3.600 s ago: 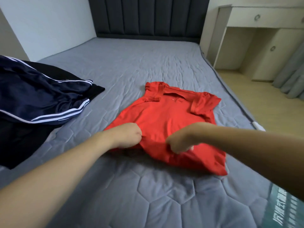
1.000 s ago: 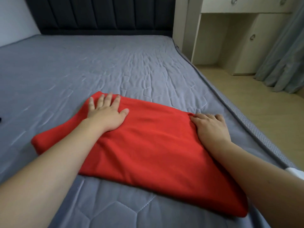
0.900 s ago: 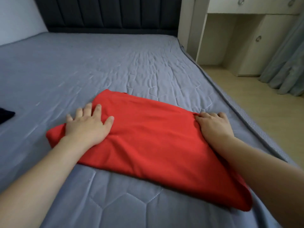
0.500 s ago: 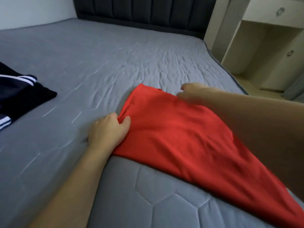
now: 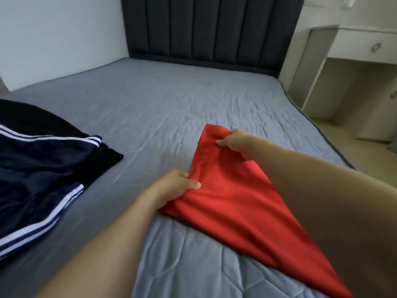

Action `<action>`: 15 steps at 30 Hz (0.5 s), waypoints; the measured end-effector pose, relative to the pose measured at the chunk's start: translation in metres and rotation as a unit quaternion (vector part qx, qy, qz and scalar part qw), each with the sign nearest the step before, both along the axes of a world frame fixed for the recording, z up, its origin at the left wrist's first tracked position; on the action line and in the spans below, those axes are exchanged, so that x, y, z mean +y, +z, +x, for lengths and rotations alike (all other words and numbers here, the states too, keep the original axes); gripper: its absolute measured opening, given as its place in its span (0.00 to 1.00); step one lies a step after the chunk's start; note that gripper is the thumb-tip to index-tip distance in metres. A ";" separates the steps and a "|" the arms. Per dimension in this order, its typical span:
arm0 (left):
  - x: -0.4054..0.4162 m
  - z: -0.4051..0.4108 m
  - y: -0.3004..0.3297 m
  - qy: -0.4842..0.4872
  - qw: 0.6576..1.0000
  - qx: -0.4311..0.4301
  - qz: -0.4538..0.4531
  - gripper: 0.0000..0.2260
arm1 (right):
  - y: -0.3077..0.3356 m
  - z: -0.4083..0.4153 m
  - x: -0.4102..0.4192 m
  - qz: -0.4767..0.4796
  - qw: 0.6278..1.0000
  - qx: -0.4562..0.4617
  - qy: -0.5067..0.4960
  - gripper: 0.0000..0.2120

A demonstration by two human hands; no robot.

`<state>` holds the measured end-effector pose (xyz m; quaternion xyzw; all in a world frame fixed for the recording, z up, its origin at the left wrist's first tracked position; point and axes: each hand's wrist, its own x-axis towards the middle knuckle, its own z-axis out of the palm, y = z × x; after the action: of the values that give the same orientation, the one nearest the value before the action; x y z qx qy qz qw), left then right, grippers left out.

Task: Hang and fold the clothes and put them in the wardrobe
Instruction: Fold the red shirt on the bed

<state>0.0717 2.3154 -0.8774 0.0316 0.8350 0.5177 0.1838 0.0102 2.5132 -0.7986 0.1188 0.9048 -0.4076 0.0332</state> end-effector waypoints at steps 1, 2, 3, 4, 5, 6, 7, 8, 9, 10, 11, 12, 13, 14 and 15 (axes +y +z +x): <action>-0.007 -0.006 0.017 0.001 1.000 0.017 -0.009 0.08 | 0.018 0.000 -0.007 -0.010 1.000 0.019 -0.002 0.21; -0.014 -0.011 0.039 0.012 0.999 0.045 -0.022 0.05 | 0.036 0.000 -0.014 -0.033 0.999 0.042 -0.001 0.18; -0.022 -0.015 0.065 0.032 0.996 0.079 -0.041 0.05 | 0.056 0.000 -0.020 -0.072 0.995 0.065 -0.004 0.16; -0.030 -0.019 0.093 0.050 0.990 0.117 -0.055 0.07 | 0.077 0.000 -0.025 -0.117 0.989 0.089 -0.011 0.16; -0.038 -0.020 0.124 0.063 0.985 0.147 -0.067 0.09 | 0.099 0.003 -0.029 -0.157 0.981 0.114 -0.022 0.17; -0.045 -0.018 0.154 0.069 0.980 0.173 -0.076 0.10 | 0.120 0.007 -0.031 -0.187 0.971 0.142 -0.034 0.18; -0.050 -0.014 0.185 0.072 0.974 0.196 -0.089 0.10 | 0.142 0.011 -0.032 -0.210 0.961 0.174 -0.046 0.20; -0.053 -0.007 0.215 0.071 0.967 0.223 -0.104 0.11 | 0.163 0.017 -0.032 -0.231 0.950 0.204 -0.057 0.22; -0.054 0.002 0.244 0.068 0.958 0.251 -0.120 0.12 | 0.184 0.024 -0.032 -0.251 0.937 0.233 -0.067 0.24; -0.053 0.013 0.272 0.062 0.948 0.282 -0.133 0.13 | 0.204 0.033 -0.030 -0.271 0.924 0.259 -0.079 0.25; -0.050 0.027 0.299 0.054 0.938 0.310 -0.145 0.13 | 0.223 0.044 -0.027 -0.290 0.910 0.283 -0.092 0.25; -0.046 0.043 0.324 0.046 0.927 0.336 -0.160 0.14 | 0.240 0.055 -0.023 -0.311 0.894 0.303 -0.106 0.26; -0.040 0.060 0.347 0.036 0.917 0.354 -0.179 0.14 | 0.253 0.067 -0.019 -0.334 0.879 0.319 -0.121 0.26; -0.033 0.078 0.366 0.022 0.909 0.365 -0.199 0.15 | 0.263 0.079 -0.014 -0.359 0.861 0.334 -0.135 0.26; -0.024 0.098 0.382 0.008 0.905 0.368 -0.213 0.15 | 0.271 0.093 -0.008 -0.383 0.843 0.348 -0.148 0.25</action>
<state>0.1693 2.2915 -0.4957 0.1736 0.9338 0.2805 -0.1383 0.1037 2.5047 -0.5277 0.0791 0.6005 -0.7364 -0.3014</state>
